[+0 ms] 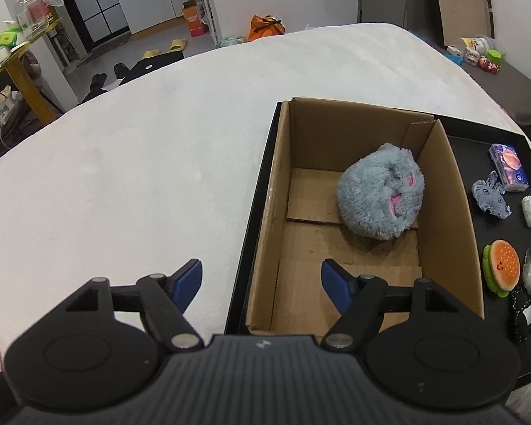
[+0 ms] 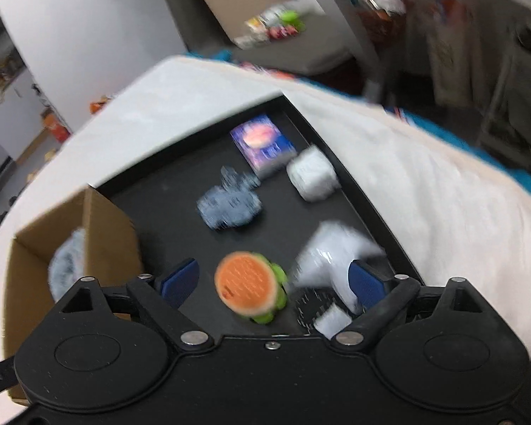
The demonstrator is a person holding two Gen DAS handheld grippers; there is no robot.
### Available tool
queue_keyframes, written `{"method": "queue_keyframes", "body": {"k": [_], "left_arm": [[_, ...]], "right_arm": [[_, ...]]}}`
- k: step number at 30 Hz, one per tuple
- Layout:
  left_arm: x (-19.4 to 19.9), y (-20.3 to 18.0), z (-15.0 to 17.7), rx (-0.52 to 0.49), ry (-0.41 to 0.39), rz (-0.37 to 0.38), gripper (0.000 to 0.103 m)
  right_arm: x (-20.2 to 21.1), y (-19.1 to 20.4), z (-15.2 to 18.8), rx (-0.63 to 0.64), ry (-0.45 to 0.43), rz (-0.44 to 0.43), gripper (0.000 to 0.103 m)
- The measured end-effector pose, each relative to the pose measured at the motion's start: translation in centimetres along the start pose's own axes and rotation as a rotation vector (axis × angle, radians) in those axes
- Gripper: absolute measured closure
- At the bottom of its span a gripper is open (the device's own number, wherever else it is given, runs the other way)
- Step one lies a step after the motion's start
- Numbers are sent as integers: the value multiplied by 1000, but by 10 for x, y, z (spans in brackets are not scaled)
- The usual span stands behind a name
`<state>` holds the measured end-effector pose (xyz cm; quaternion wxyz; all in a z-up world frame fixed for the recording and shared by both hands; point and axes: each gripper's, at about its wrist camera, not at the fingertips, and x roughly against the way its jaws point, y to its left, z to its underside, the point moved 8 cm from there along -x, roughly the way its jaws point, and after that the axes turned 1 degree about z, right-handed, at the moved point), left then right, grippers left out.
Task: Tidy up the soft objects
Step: 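Grasp the clear plastic bag of stuffing with the right gripper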
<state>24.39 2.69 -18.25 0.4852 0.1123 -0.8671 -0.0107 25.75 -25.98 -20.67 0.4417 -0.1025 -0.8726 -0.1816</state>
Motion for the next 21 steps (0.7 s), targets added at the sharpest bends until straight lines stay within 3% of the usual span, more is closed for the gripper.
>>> {"method": "queue_keyframes", "body": {"k": [5,10,13,16,21], "left_arm": [[-1,-5,0,-19,-3,-24,27],[-4,-16,0,-54,6,-40,26],[-4,-21,-3,-77,8,-48,26],[-6,-26,-6,-90,9,-54,26],[-11,-31,-10,-109,13,-83,26]], "right_arm": [[-10,-8,10,-29,31,21,12],[-13,-18,5,-77,27,26,12],[-14,-27,0,-146,36,-13,12],[-15,-36,-7,-162,9,21,12],[-31,-43,-4,-199,57,11,12]]}}
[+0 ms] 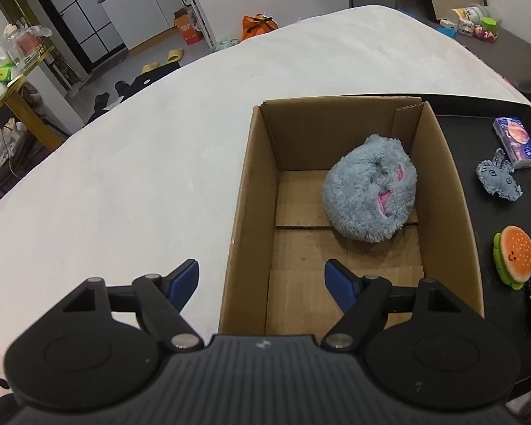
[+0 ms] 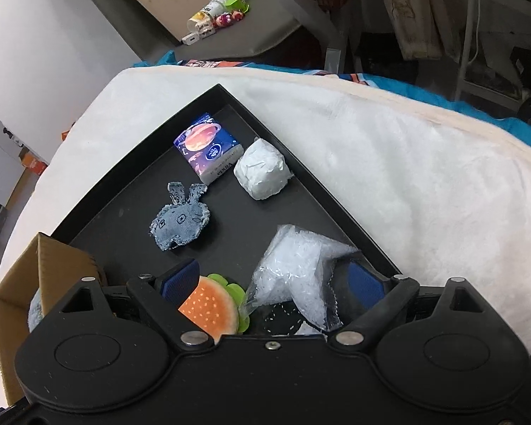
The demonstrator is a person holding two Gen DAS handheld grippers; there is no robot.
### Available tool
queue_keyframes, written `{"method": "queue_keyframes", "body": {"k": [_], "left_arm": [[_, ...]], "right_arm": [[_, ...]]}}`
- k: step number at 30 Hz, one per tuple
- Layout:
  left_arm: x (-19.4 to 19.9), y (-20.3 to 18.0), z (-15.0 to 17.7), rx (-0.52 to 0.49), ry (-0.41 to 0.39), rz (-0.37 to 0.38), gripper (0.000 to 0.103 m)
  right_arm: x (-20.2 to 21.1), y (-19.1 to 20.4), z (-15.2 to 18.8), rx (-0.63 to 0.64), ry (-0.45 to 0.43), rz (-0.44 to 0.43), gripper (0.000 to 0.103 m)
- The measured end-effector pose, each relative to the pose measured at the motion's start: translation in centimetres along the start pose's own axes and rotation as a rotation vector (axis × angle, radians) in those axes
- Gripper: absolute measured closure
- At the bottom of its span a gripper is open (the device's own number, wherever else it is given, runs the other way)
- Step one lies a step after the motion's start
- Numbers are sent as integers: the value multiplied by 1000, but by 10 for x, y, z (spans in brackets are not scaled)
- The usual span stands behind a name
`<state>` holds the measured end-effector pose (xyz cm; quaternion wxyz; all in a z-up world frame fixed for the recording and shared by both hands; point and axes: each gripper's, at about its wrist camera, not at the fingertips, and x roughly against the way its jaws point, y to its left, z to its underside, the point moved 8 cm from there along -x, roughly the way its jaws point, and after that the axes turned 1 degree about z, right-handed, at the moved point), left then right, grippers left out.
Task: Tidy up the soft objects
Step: 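Grasp the clear plastic bag of stuffing with the right gripper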
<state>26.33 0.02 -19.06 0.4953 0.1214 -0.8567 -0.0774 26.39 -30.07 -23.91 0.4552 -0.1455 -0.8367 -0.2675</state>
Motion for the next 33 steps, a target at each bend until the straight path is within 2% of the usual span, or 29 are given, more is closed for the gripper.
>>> {"method": "queue_keyframes", "body": {"k": [4,5,8,9,10,12,24,33], "left_arm": [[-6,-3,-1,-1,13,-12,26],[-7,-4,-1,-2,16,-13,26],[-10,-8,-2,-9,24,-21,26],[-10,-8,-3,-10,23,-25,26],[-10,-9,-4,-11,22,-27,26],[-11,-10,-4,-10,24,-29,26],[-6,-6,-3,-1,17,-18,26],[-3,7,0,26,5,13,26]], "right_arm": [[-9,2,-1,13,8,3,15],[-10,2,-1,16,13,6,19],[-19,3,0,25,36,3,34],[-21,3,0,24,45,3,48],[-23,2,2,23,57,10,55],[-25,1,2,22,65,11,60],[-14,11,-3,25,-6,-62,68],[1,29,0,78,-40,-159,72]]}}
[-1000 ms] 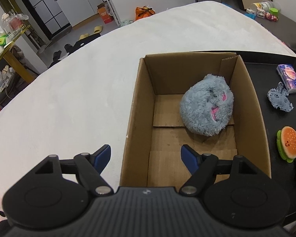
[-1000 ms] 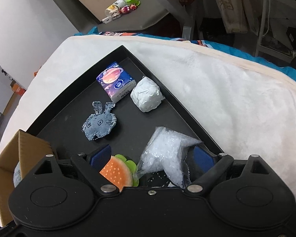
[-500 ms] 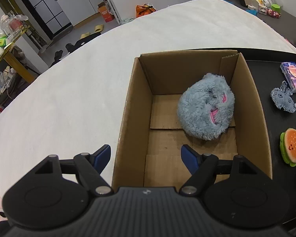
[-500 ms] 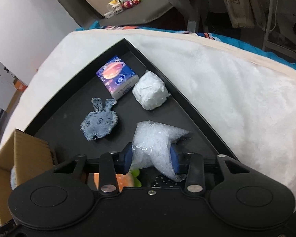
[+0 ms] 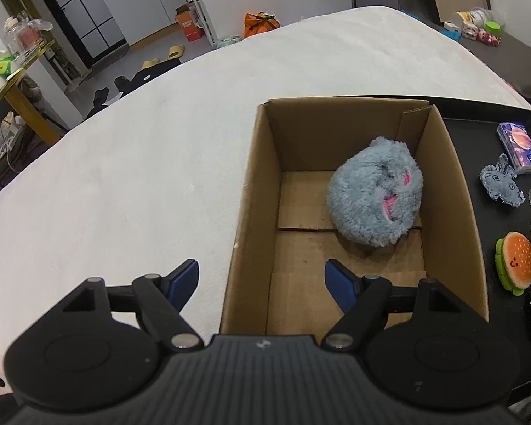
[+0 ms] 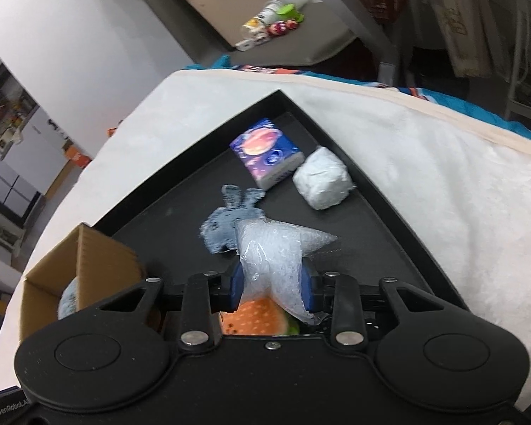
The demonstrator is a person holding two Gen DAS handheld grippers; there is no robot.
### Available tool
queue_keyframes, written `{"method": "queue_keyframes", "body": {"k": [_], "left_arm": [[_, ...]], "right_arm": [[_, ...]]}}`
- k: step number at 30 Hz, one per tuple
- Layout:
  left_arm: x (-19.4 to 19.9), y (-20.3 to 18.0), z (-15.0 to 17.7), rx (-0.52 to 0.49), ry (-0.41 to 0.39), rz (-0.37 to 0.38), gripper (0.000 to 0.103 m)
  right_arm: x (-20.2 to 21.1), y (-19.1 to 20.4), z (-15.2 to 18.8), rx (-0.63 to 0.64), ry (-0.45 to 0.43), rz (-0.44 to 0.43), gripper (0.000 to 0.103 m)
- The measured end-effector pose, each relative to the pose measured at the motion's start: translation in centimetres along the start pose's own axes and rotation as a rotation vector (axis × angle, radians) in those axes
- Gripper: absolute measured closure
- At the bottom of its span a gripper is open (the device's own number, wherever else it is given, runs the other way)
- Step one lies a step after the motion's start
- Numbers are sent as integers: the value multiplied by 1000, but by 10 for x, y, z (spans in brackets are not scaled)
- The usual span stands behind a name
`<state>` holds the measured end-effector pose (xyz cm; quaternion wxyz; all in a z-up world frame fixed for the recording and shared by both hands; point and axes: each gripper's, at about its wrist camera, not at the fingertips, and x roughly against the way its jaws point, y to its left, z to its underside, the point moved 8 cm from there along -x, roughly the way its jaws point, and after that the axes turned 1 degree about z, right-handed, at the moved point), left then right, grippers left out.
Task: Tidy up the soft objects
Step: 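Grasp the clear plastic bag of stuffing with the right gripper, then lower the plastic bag into the box beside the mouse and release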
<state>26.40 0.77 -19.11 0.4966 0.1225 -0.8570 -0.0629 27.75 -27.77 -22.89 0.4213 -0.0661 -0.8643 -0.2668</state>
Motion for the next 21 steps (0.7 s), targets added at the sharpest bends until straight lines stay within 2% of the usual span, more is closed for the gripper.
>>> {"method": "queue_keyframes", "body": {"k": [5,8,21], "left_arm": [[2,7,1,19,-4,6,26],[3,9,0,19,-7,7,26],[3,22,0,78,-48,74,29]], "right_arm": [[11,13,0,57,-16,-32,73],[9,20,8,67,44,-66,73],[30,60,-8,213,-11,-98,73]]}}
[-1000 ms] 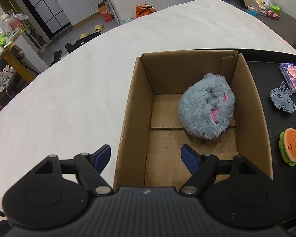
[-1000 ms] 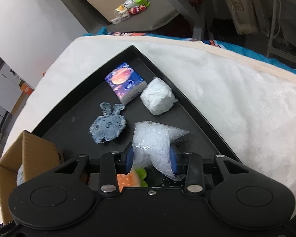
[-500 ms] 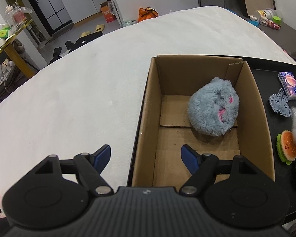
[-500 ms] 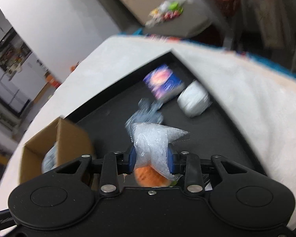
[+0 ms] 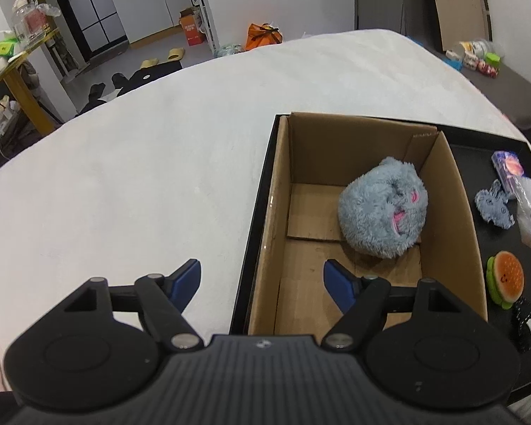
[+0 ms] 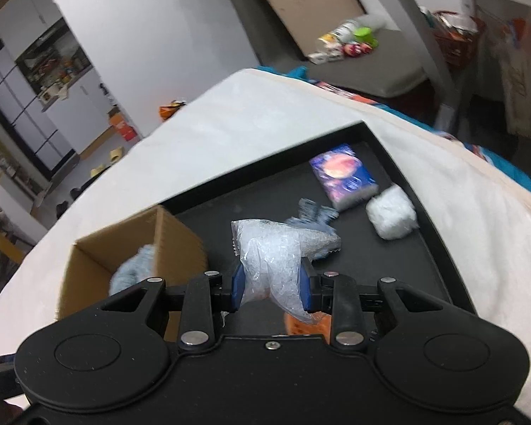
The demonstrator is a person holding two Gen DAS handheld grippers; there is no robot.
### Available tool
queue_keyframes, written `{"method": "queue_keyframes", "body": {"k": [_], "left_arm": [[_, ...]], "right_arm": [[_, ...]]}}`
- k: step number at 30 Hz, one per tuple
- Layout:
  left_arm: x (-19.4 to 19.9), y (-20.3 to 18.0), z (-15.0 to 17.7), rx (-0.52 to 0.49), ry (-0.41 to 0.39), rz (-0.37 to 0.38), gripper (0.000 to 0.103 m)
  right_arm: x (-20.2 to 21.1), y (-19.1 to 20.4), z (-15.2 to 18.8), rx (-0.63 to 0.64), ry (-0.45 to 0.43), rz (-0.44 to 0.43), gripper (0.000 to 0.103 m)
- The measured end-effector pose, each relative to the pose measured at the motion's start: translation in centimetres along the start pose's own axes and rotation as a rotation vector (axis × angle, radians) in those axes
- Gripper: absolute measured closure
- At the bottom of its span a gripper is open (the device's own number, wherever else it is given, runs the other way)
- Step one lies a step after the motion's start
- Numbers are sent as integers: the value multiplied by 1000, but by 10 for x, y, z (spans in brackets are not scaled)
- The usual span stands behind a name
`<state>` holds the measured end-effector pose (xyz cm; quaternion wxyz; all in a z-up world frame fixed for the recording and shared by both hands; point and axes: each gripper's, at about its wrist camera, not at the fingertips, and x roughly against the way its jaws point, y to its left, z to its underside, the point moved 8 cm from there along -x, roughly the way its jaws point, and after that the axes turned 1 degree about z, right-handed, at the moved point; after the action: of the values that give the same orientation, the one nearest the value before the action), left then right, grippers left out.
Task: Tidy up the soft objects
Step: 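Lower the plastic bag into the box beside the mouse and release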
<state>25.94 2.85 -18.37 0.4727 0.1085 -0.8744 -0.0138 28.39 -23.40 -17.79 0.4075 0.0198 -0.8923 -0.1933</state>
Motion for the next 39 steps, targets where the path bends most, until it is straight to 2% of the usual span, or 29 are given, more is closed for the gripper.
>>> {"method": "queue_keyframes", "body": {"k": [7,11,14,19,27,35,39], "left_arm": [[-2,7,-3,44,-24,33,30],[-9,11,-2,78,-18,57,37],[-13,14,-1,113,-10,76,45],[-21,15,3,155,22,120,64],[-28,21,6,235,52,166,90],[-29,30,7,302,74,201,90],[-30,30,7,320,79,210,90]], "right_arm": [[6,38,-16,84,-32,-32,73],[7,67,-21,157,-45,-61,73],[5,86,-19,192,-38,-90,73],[1,114,-14,253,-23,-120,73],[-7,146,-7,310,5,-151,73],[-17,177,-2,347,26,-183,71],[-20,190,-1,328,37,-240,56]]}}
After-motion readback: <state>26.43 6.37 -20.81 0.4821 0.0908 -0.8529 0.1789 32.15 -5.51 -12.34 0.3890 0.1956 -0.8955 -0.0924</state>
